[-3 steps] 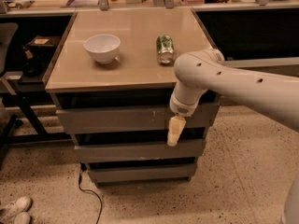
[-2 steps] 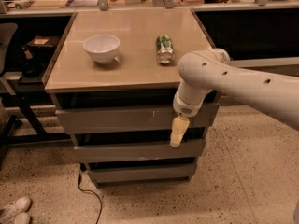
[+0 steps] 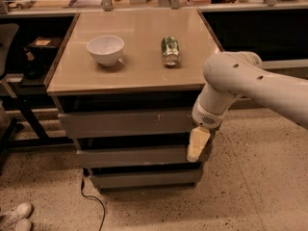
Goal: Open top drawer
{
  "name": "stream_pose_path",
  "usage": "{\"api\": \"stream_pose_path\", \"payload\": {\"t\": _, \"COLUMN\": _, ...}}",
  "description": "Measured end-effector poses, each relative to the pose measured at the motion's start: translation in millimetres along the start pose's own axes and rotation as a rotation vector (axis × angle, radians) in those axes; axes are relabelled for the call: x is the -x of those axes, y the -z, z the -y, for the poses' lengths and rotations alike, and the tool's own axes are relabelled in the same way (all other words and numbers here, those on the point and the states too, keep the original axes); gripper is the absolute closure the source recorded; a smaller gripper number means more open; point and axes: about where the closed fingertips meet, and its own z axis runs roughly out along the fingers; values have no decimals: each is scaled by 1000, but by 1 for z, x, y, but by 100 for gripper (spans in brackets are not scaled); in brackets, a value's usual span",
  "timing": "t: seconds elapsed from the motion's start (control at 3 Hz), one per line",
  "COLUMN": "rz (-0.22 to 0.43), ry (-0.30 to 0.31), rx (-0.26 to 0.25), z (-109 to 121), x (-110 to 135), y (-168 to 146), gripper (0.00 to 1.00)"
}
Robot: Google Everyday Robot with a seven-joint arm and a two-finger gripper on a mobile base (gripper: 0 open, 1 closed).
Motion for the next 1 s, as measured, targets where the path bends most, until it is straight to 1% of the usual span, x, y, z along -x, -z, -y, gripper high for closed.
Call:
{"api": "stream_pose_path", "payload": {"t": 0.33, "rz": 0, "ry": 0, "rx": 0, "z": 0, "x": 0, "y": 0, "gripper": 0}}
{"api": "stream_pose_path", "payload": {"t": 0.67, "rz": 29, "ry": 17, "rx": -16, "z": 9, "x": 10, "y": 1, "gripper": 0}}
{"api": "stream_pose_path", "payload": {"t": 1.0, "rz": 38, "ry": 37, "rx": -44, "z": 28, "x": 25, "y": -3, "gripper": 0}}
